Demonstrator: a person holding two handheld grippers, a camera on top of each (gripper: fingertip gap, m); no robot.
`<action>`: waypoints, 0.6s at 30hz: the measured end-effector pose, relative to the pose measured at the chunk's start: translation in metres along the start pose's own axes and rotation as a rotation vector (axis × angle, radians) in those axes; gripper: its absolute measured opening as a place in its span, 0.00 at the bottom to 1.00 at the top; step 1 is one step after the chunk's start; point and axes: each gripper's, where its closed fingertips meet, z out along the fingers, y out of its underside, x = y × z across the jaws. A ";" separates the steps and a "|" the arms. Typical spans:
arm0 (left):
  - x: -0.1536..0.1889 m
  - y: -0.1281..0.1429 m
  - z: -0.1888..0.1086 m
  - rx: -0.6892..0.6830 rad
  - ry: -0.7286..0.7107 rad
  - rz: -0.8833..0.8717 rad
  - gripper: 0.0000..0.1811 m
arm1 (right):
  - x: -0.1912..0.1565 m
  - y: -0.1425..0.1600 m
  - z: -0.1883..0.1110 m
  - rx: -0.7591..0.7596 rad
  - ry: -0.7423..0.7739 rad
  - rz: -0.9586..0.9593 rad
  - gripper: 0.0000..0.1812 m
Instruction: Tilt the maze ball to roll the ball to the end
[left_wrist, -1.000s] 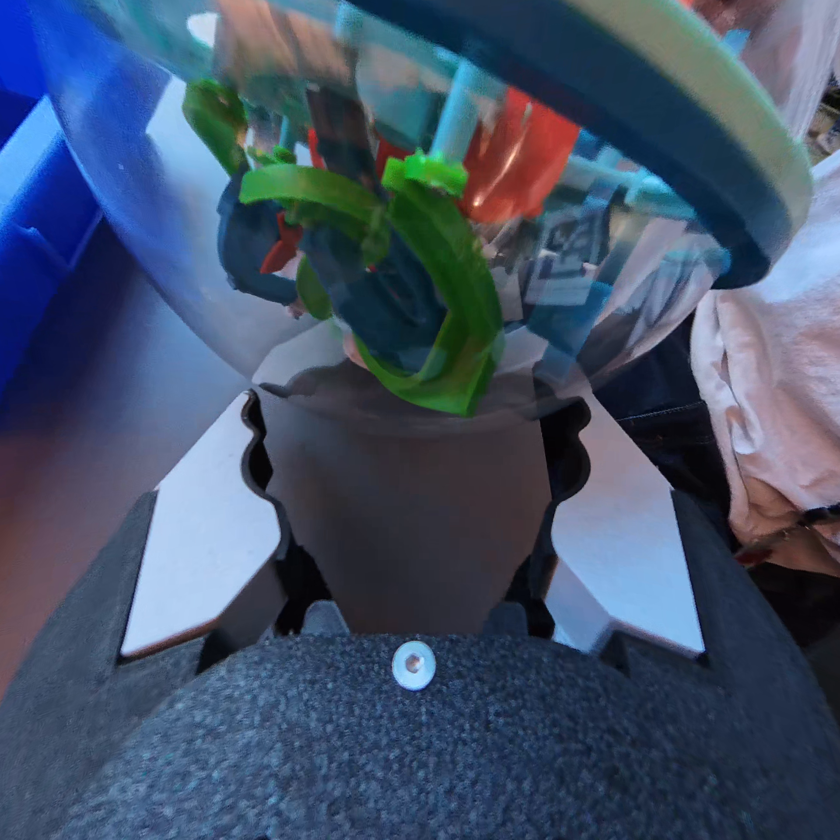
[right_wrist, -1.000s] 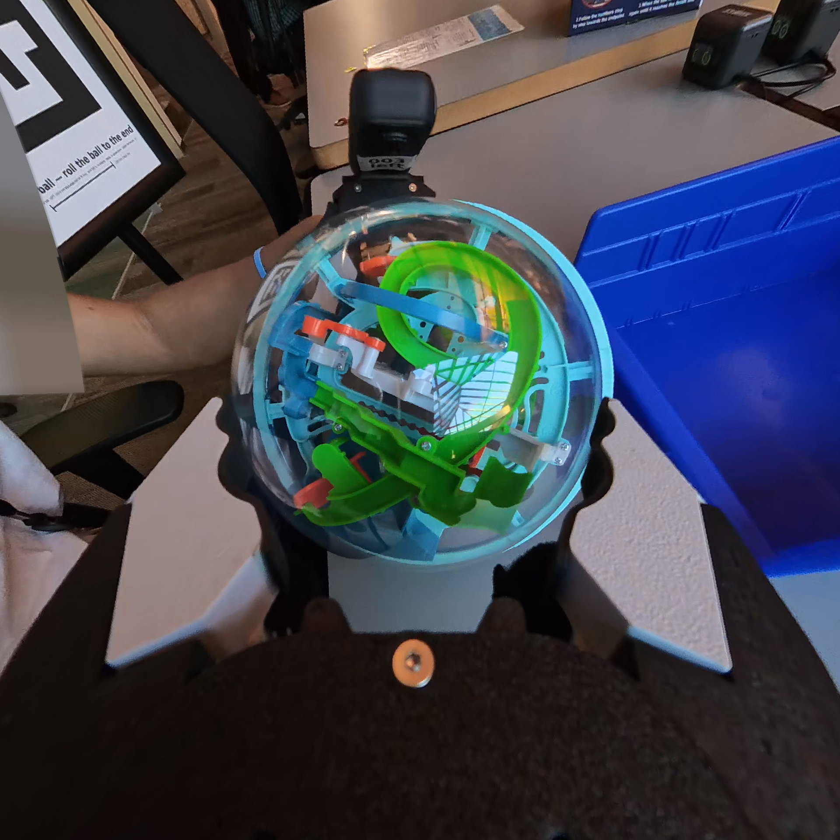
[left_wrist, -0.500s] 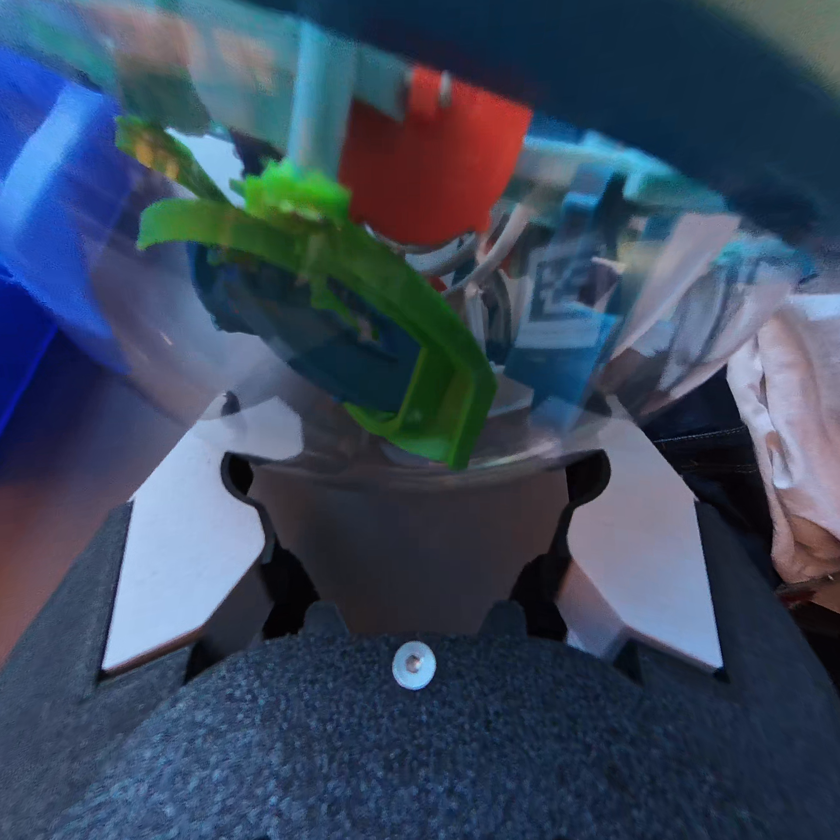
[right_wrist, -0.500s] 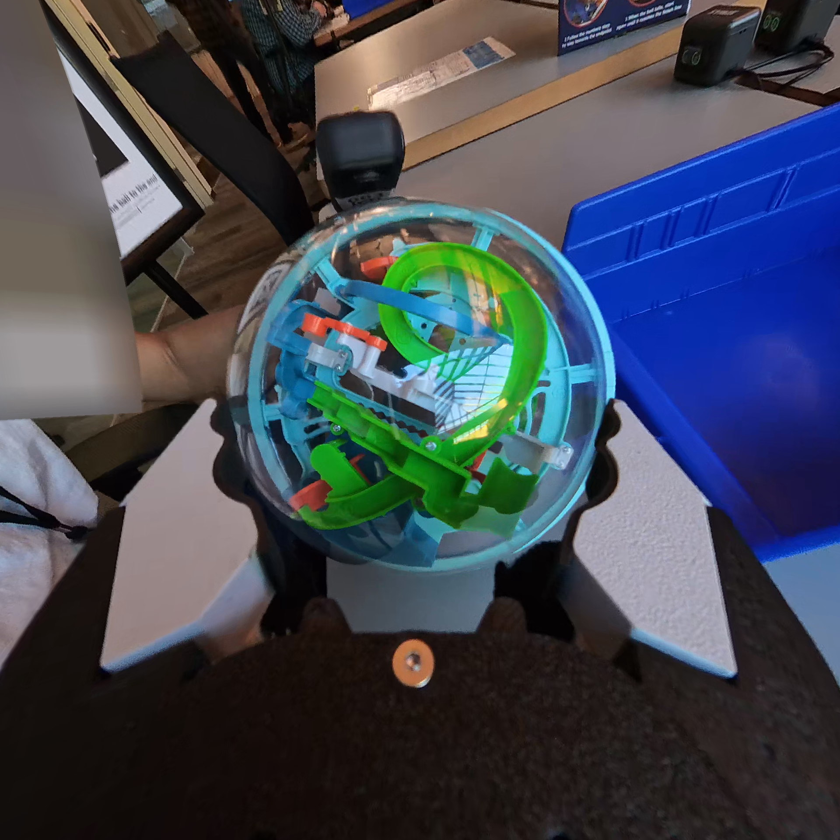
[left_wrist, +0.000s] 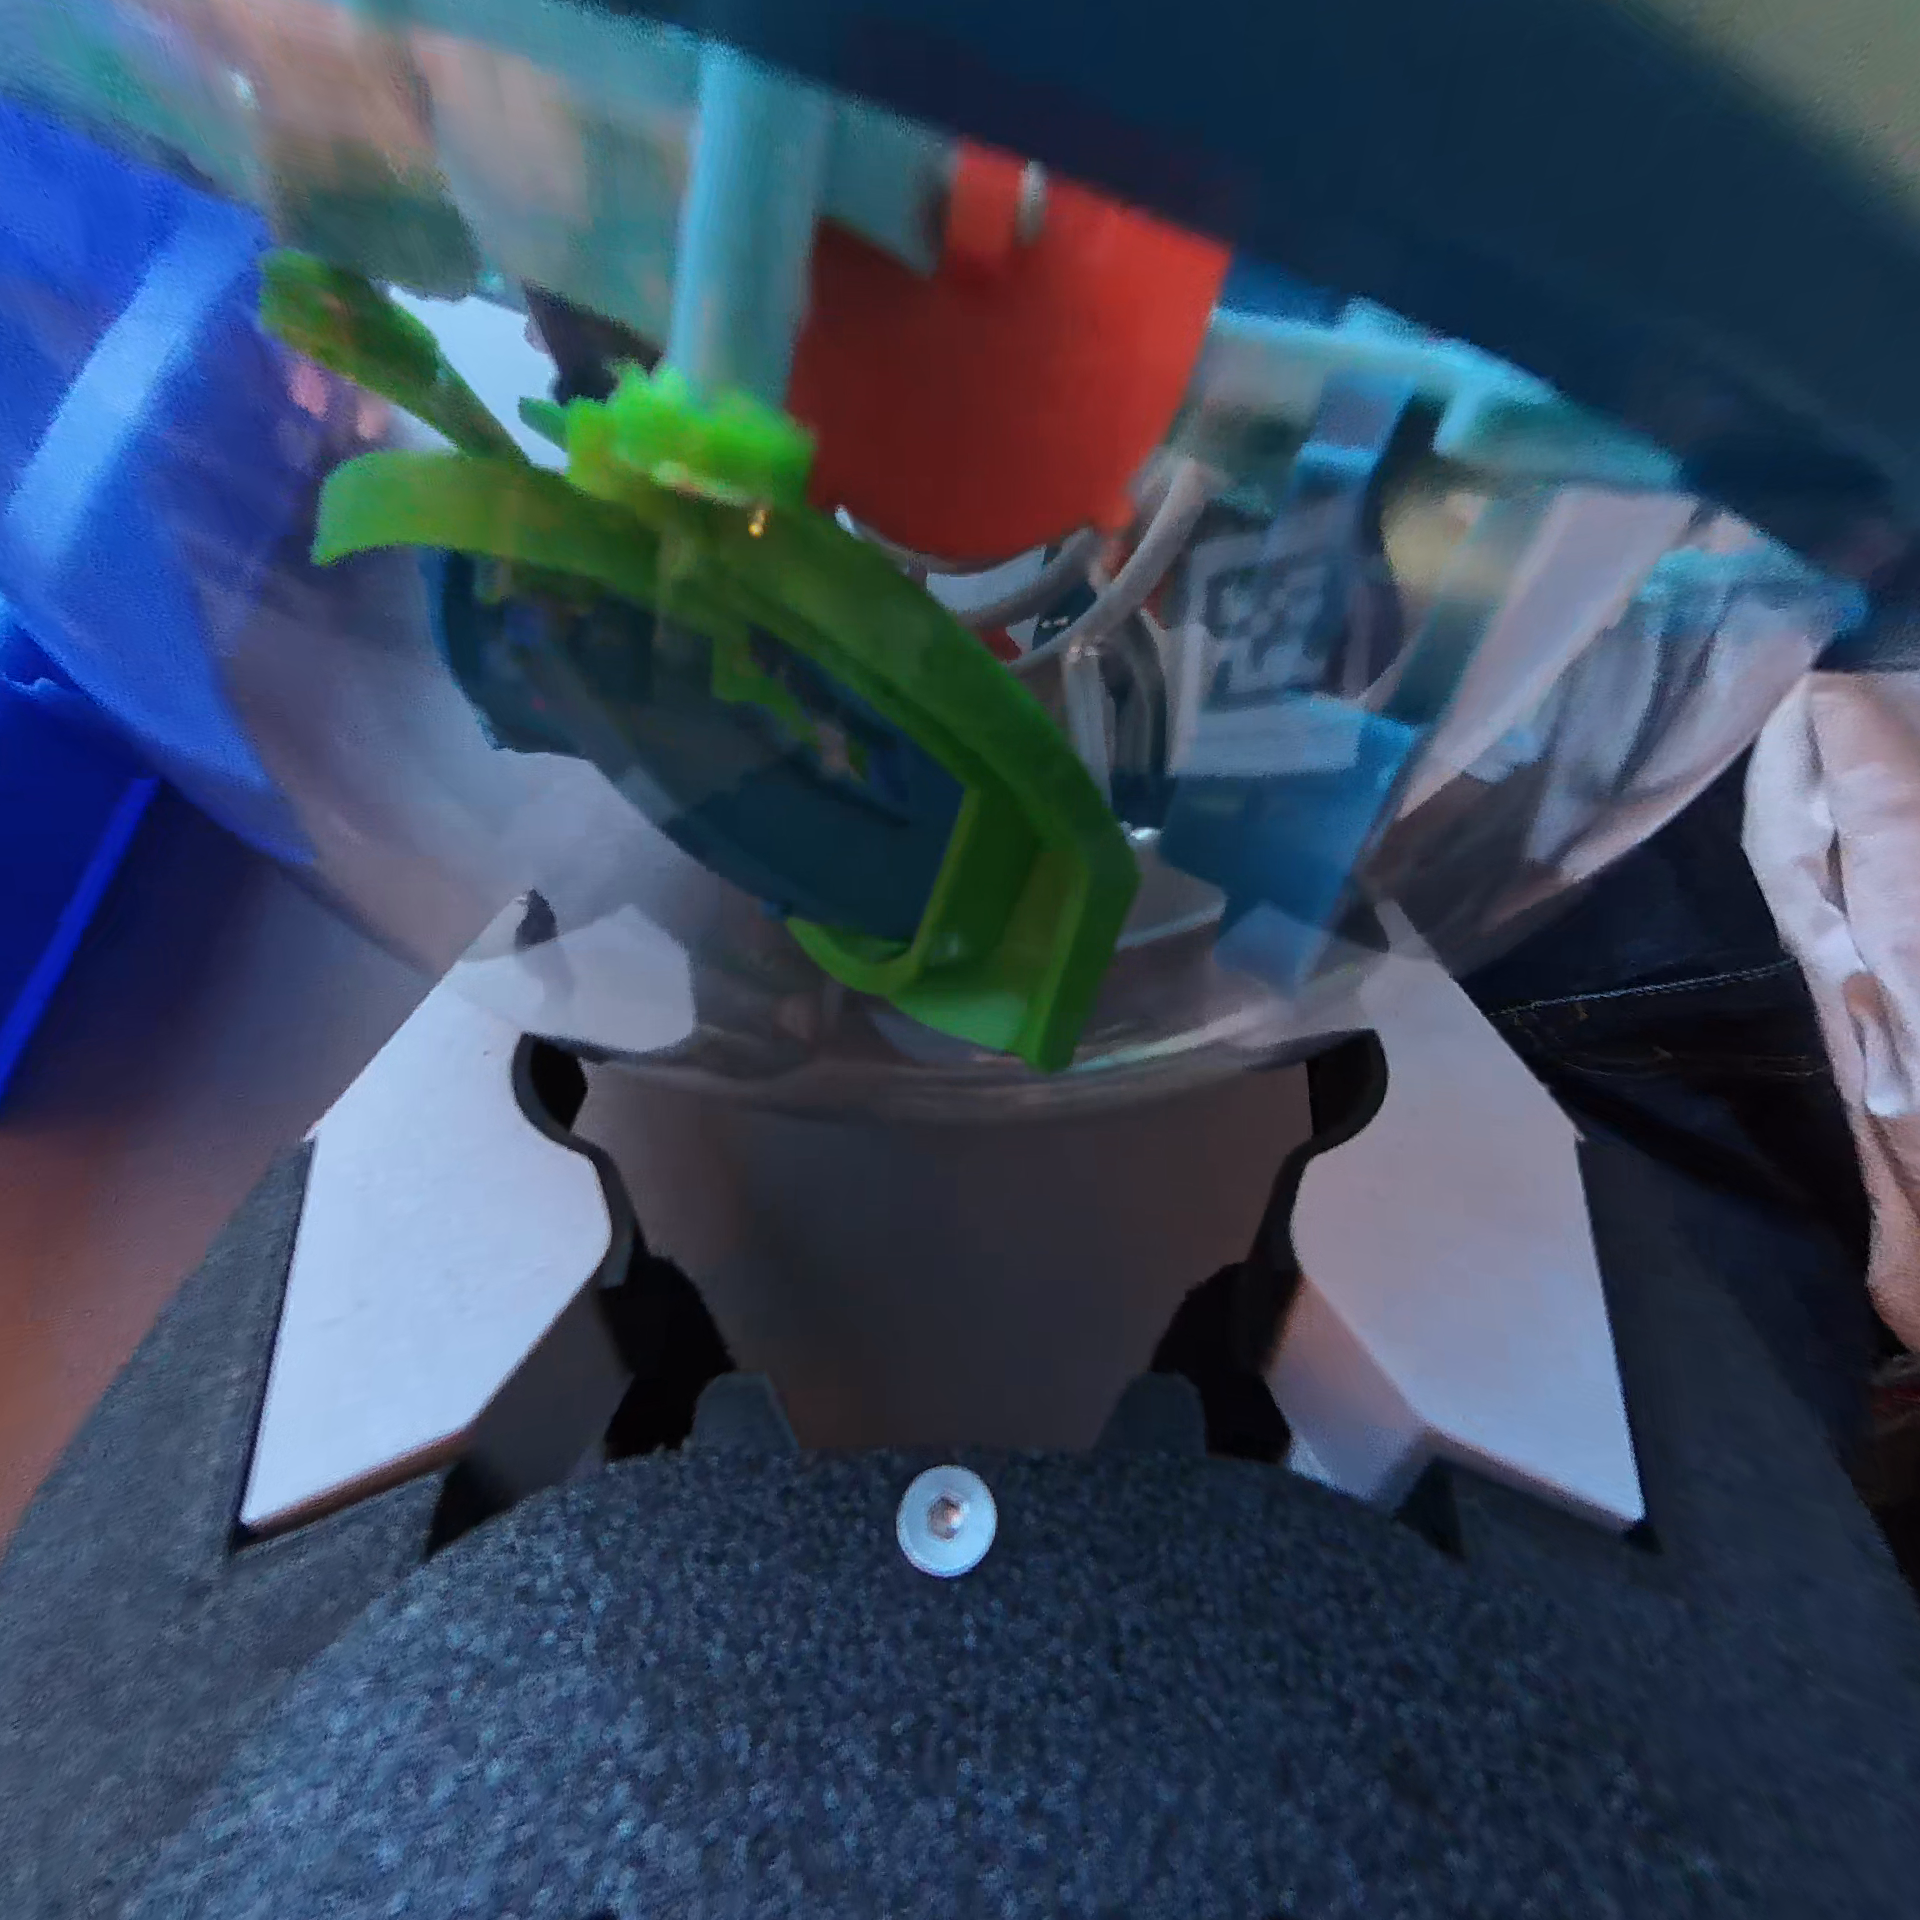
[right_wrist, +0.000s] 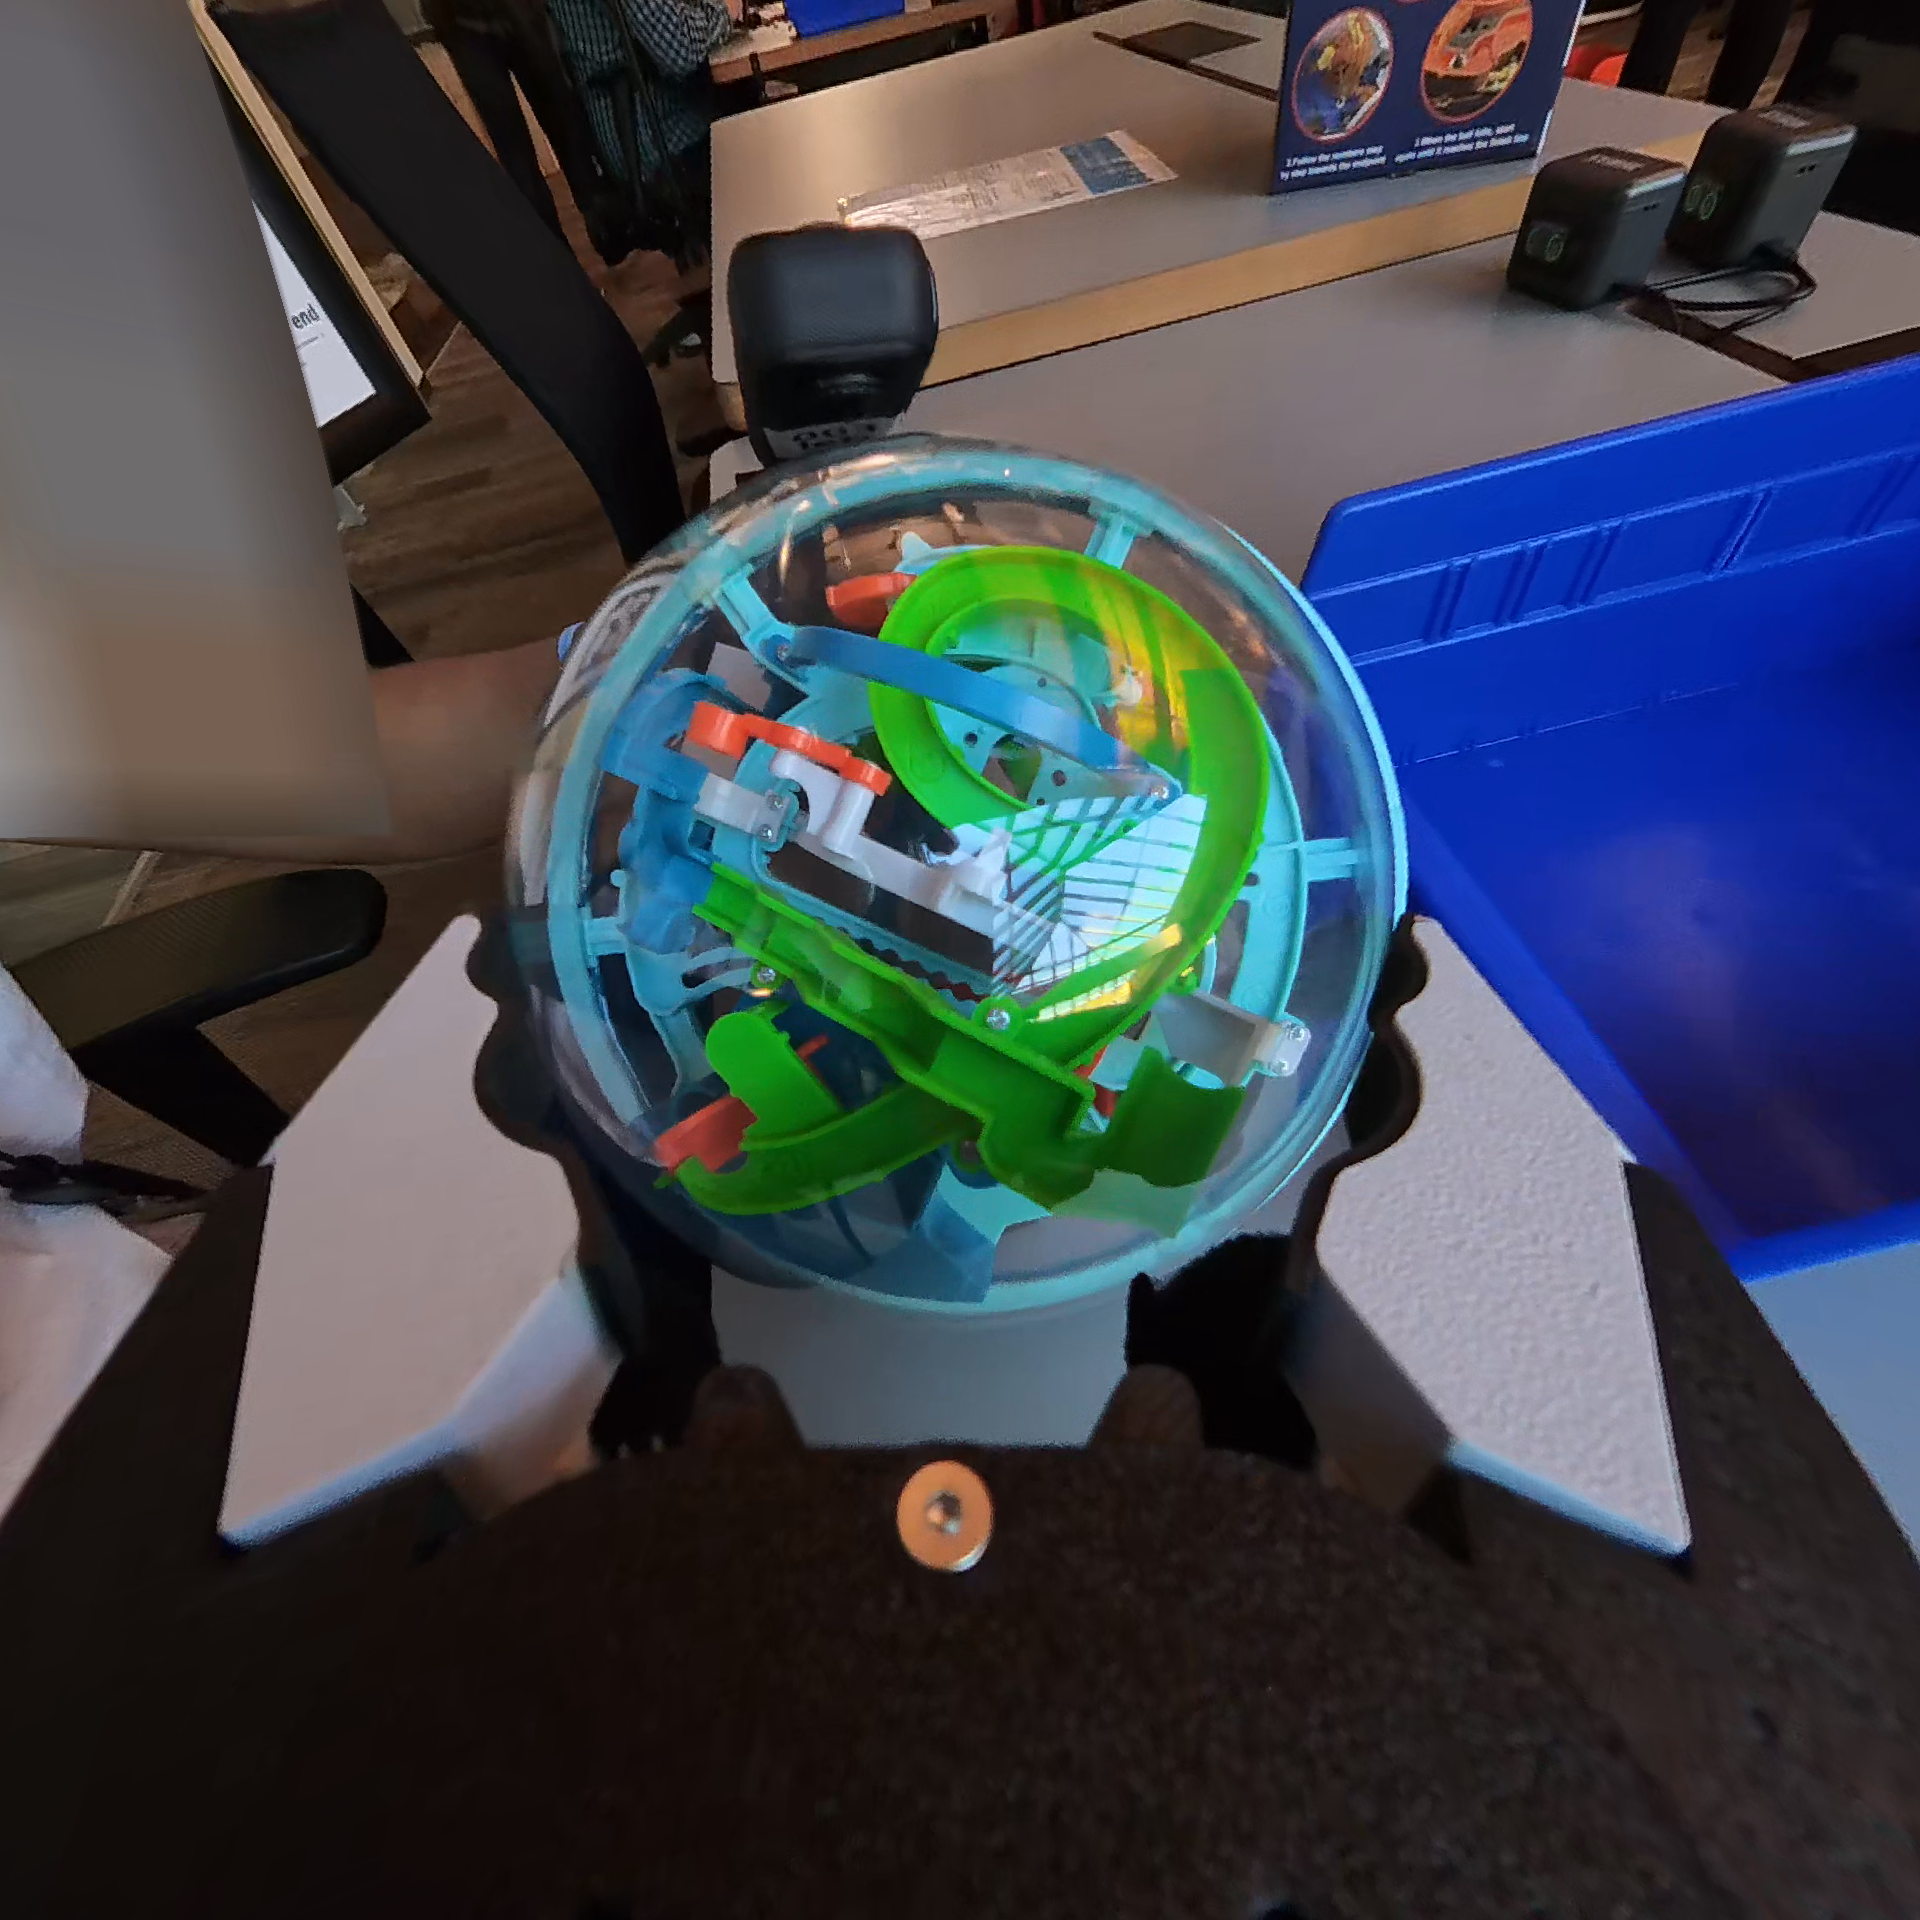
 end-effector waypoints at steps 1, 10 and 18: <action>0.000 0.000 0.000 -0.003 -0.006 0.004 0.79 | 0.000 0.001 -0.001 -0.006 -0.002 -0.005 0.85; -0.001 -0.005 -0.019 -0.071 -0.080 0.050 0.78 | -0.005 -0.003 -0.001 0.035 -0.022 -0.056 0.84; 0.001 -0.011 -0.039 -0.115 -0.137 0.078 0.78 | -0.011 -0.016 0.000 0.063 -0.033 -0.098 0.85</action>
